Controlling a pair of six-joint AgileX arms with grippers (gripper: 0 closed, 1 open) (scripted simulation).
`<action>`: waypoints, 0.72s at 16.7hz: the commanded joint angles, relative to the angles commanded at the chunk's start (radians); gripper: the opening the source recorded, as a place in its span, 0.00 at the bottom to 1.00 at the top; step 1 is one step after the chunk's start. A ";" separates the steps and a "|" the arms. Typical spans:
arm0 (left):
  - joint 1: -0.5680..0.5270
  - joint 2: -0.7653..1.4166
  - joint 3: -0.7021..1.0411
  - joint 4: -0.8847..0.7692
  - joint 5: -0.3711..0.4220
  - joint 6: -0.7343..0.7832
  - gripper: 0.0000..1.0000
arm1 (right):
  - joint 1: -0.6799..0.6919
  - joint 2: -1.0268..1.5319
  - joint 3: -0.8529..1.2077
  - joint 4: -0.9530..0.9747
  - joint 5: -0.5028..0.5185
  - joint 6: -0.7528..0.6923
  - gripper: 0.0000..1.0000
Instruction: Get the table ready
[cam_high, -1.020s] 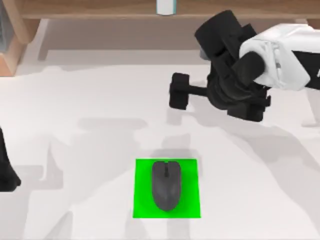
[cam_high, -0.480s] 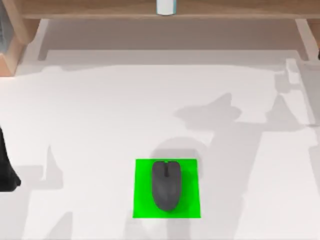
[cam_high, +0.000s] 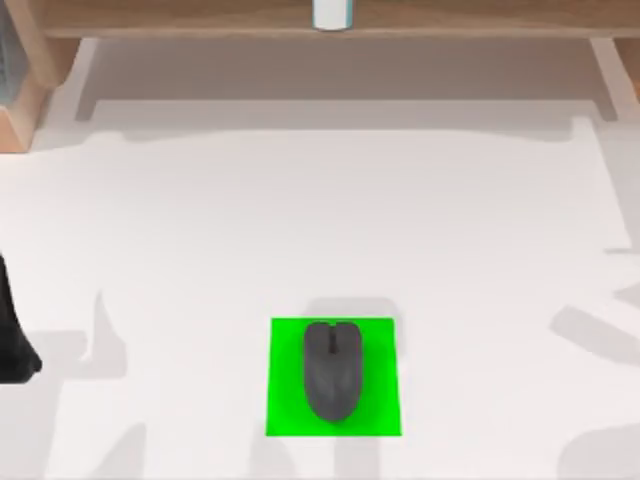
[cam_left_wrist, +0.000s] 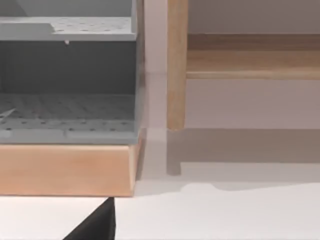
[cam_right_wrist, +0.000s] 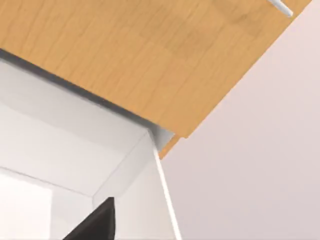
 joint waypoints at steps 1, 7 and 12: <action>0.000 0.000 0.000 0.000 0.000 0.000 1.00 | -0.045 0.014 -0.034 0.083 -0.027 -0.087 1.00; 0.000 0.000 0.000 0.000 0.000 0.000 1.00 | -0.169 0.225 -0.193 0.506 -0.189 -0.561 1.00; 0.000 0.000 0.000 0.000 0.000 0.000 1.00 | -0.141 0.427 -0.234 0.742 -0.286 -0.839 1.00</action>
